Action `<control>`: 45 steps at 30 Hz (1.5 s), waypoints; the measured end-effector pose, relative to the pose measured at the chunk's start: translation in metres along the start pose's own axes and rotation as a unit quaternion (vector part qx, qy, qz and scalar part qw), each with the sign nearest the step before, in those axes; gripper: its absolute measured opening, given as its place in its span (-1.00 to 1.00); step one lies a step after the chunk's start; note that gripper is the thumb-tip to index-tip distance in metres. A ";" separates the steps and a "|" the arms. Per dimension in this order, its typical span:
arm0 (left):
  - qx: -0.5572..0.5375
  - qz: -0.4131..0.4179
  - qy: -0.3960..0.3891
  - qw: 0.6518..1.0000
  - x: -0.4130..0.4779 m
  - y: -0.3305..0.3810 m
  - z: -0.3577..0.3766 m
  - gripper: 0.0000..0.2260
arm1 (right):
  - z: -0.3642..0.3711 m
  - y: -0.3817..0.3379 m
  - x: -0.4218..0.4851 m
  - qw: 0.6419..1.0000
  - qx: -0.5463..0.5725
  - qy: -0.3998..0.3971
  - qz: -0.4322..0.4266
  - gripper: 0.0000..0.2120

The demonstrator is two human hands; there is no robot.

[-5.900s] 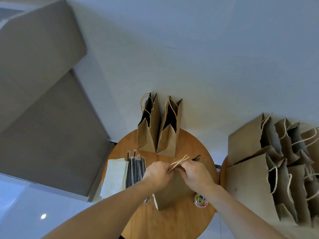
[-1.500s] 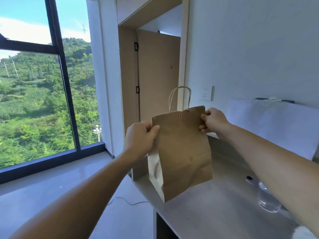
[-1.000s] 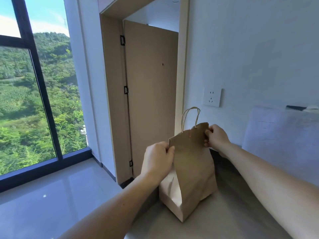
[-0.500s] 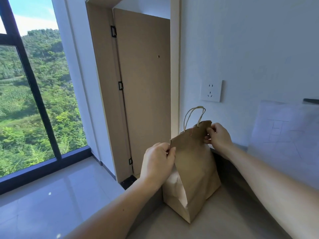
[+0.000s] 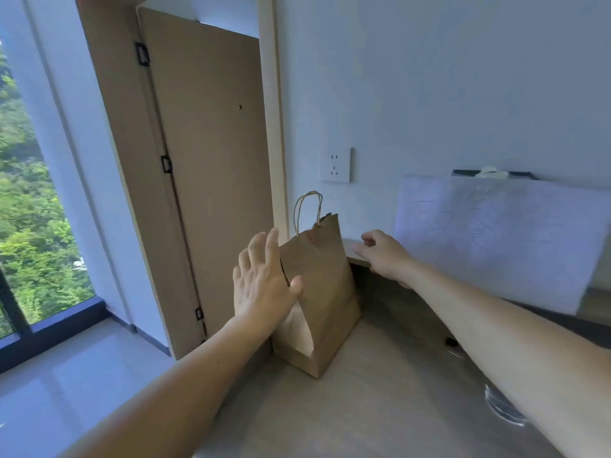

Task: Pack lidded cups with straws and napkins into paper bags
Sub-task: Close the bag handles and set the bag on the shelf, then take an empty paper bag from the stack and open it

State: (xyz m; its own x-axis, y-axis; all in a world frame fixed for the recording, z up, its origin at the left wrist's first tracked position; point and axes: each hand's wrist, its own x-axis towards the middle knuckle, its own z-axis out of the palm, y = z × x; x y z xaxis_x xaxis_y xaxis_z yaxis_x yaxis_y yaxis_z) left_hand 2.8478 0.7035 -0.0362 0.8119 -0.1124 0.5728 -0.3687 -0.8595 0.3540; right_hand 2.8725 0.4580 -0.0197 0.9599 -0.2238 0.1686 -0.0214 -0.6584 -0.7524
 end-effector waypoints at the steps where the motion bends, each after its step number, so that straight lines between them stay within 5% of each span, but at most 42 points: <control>1: 0.025 0.033 0.011 0.999 -0.004 0.006 -0.004 -0.21 | -0.010 -0.001 -0.015 1.000 -0.026 -0.011 -0.003 -0.44; 12: -0.023 0.199 -0.269 0.942 -0.095 0.145 0.000 -0.34 | -0.118 0.015 -0.233 0.940 -0.321 -0.063 0.094 -0.51; 17: -0.073 0.252 -0.302 0.916 -0.137 0.223 -0.022 -0.35 | -0.178 0.022 -0.322 0.920 -0.365 -0.004 0.144 -0.44; 21: -0.092 0.297 -0.294 0.904 -0.158 0.286 -0.048 -0.40 | -0.226 0.038 -0.386 0.921 -0.355 0.040 0.156 -0.65; 25: -0.094 0.342 -0.296 0.887 -0.195 0.361 -0.063 -0.41 | -0.277 0.063 -0.459 0.913 -0.353 0.084 0.187 -0.45; 36: -0.060 0.422 -0.358 0.831 -0.353 0.567 -0.057 -0.34 | -0.397 0.184 -0.650 0.904 -0.296 0.114 0.287 -0.50; 45: -0.049 0.456 -0.417 0.784 -0.435 0.677 0.011 -0.37 | -0.437 0.295 -0.715 0.888 -0.215 0.157 0.374 -0.56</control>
State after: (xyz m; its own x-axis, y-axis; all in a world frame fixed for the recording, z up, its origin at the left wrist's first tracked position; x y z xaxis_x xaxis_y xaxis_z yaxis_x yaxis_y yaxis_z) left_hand 2.2505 0.1646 -0.0538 0.1880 -0.9810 -0.0479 -0.9687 -0.1932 0.1561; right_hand 2.0578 0.1097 -0.0839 0.5081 -0.8595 -0.0556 -0.7900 -0.4393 -0.4276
